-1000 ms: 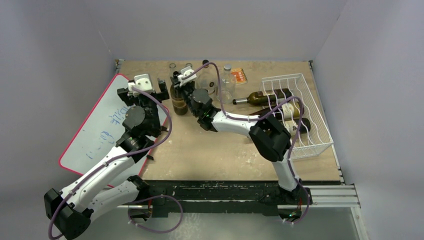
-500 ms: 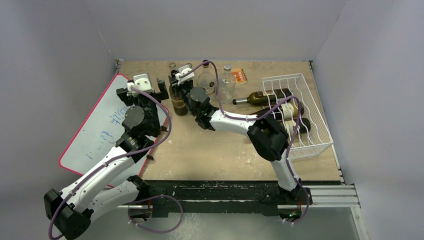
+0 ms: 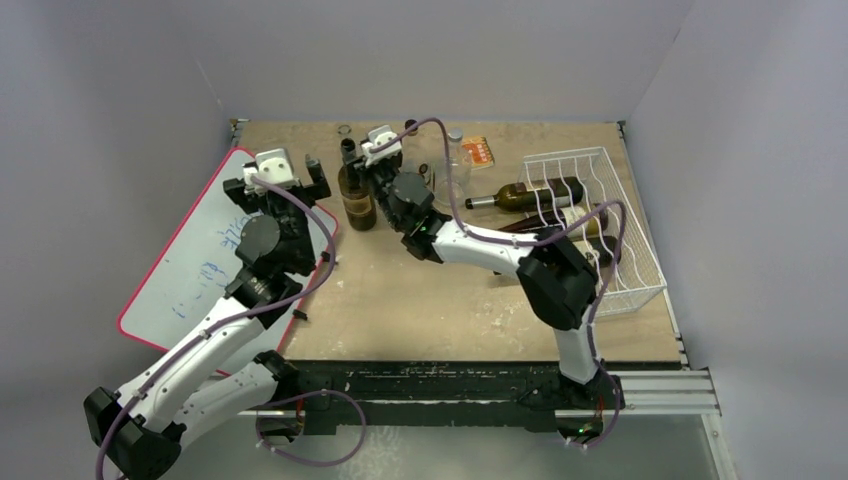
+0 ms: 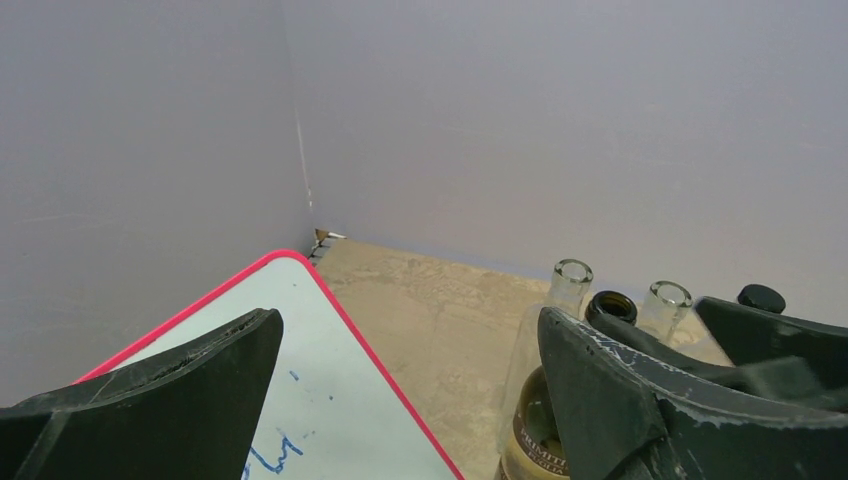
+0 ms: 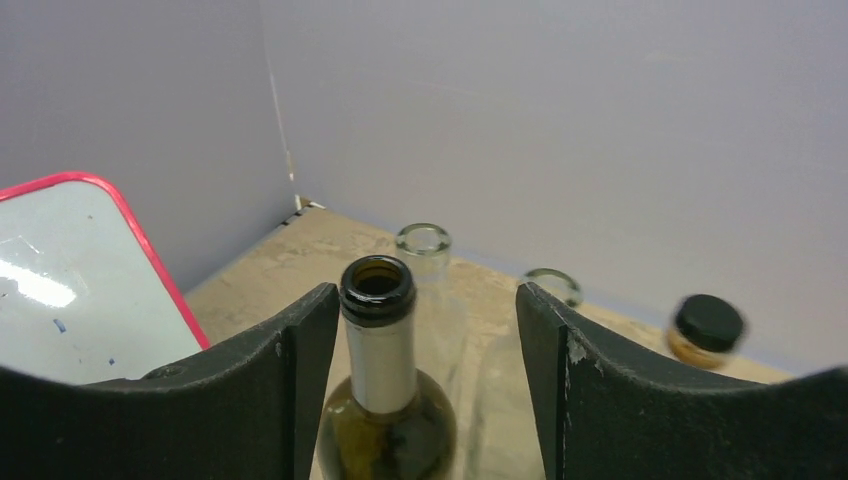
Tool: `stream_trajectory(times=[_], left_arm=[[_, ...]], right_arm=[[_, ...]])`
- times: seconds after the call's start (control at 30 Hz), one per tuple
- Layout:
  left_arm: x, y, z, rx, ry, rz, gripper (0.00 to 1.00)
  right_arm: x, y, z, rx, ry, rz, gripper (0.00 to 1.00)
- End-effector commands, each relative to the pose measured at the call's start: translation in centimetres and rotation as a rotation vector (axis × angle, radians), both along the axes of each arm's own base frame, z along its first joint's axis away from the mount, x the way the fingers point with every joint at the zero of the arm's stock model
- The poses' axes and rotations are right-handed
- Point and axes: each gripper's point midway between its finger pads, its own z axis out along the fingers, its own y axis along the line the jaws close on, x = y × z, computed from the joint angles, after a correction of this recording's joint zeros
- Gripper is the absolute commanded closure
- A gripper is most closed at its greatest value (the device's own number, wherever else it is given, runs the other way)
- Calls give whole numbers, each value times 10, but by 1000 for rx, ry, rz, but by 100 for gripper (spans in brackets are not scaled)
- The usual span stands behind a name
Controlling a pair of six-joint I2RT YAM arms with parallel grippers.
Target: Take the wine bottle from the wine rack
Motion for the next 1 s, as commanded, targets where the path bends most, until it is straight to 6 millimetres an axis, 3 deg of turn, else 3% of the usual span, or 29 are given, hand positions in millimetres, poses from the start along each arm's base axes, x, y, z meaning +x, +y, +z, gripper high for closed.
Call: stream_trajectory(times=[0.0,0.1,0.23,0.4,0.47,0.57,0.7,0.87,0.97], left_arm=[[-8,10,20,-39,-60,13,1],[-9,12,22,-44,-67,15,1],[-10,14,22,-46,-68,17,1],[-7,11,18,-37,-57,15,1],[-5,10,16,-34,-51,14,1],[-3,8,15,-34,-46,10,0],[-2,6,15,-39,-45,0,0],[2,4,9,-31,-28,5,0],[3,3,7,-26,-20,6,0]], right_arm=[[-24,-46,68,96,-69,-59,32],[-32,-68,60,41,-29,-102,30],[-47,-100,34,-72,42,-152,26],[-77,-145,3,-175,128,-166,21],[-91,-163,2,-231,137,-158,19],[-104,-185,-17,-383,170,-160,17],[-124,-191,-42,-524,253,-65,12],[-156,-170,-74,-644,313,185,1],[-172,-163,-96,-713,358,271,0]])
